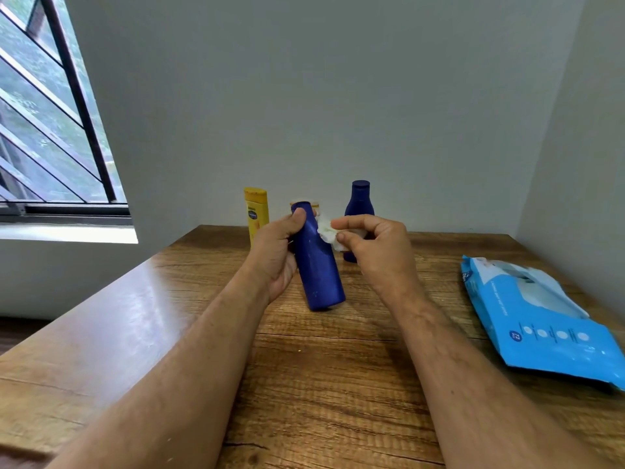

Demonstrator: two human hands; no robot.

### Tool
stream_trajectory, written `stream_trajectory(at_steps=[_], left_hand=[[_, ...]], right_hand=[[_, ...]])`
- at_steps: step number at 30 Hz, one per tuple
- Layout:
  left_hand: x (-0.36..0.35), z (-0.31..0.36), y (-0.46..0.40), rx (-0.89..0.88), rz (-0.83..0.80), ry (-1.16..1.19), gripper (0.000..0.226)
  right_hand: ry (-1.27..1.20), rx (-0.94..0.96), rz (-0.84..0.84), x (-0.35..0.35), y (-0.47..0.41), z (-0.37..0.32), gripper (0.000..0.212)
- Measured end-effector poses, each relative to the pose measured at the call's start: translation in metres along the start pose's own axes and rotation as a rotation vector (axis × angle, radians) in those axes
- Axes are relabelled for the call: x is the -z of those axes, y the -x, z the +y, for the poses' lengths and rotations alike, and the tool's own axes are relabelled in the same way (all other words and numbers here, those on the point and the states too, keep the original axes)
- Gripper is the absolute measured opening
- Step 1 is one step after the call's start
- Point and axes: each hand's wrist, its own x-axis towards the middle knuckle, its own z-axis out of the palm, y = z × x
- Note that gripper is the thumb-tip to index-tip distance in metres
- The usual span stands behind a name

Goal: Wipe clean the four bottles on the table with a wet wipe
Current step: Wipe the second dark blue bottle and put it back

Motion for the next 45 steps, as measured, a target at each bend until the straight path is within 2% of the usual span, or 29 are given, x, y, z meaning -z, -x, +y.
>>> stream_trajectory(at_steps=[4, 9, 15, 18, 21, 25, 28, 33, 37, 41, 45], left_hand=[[0.0, 0.001, 0.0, 0.01, 0.025, -0.066, 0.026], [-0.001, -0.003, 0.0, 0.04, -0.027, -0.085, 0.036], [0.0, -0.003, -0.001, 0.049, -0.018, -0.051, 0.032], [0.004, 0.0, -0.003, 0.037, 0.048, 0.058, 0.035], [0.014, 0.002, -0.01, -0.018, 0.177, 0.1, 0.052], [0.019, 0.0, -0.015, -0.023, 0.283, 0.14, 0.045], [0.018, -0.002, -0.013, -0.003, 0.267, 0.153, 0.042], [0.003, -0.01, -0.002, 0.101, 0.065, 0.03, 0.043], [0.001, -0.015, -0.002, 0.126, -0.009, -0.063, 0.04], [-0.002, -0.013, -0.001, 0.128, 0.001, -0.076, 0.039], [0.005, -0.003, -0.004, 0.091, 0.16, 0.063, 0.037]], right_hand=[[-0.003, 0.021, 0.025, 0.001, 0.0, -0.001, 0.016], [0.019, 0.057, -0.011, -0.003, 0.003, -0.001, 0.011], [0.068, 0.11, -0.089, -0.005, 0.005, -0.001, 0.016], [0.087, 0.06, -0.177, -0.007, 0.007, -0.001, 0.015], [0.164, 0.027, -0.286, -0.009, 0.009, -0.003, 0.017], [0.236, -0.028, -0.372, -0.007, 0.008, -0.003, 0.019], [0.237, 0.02, -0.345, -0.007, 0.008, -0.002, 0.018], [0.18, 0.097, -0.15, -0.005, 0.006, -0.001, 0.013], [0.09, 0.115, -0.039, -0.004, 0.004, -0.002, 0.012], [0.146, 0.099, -0.082, -0.001, 0.003, -0.002, 0.012], [0.196, 0.049, -0.255, -0.004, 0.007, -0.001, 0.013]])
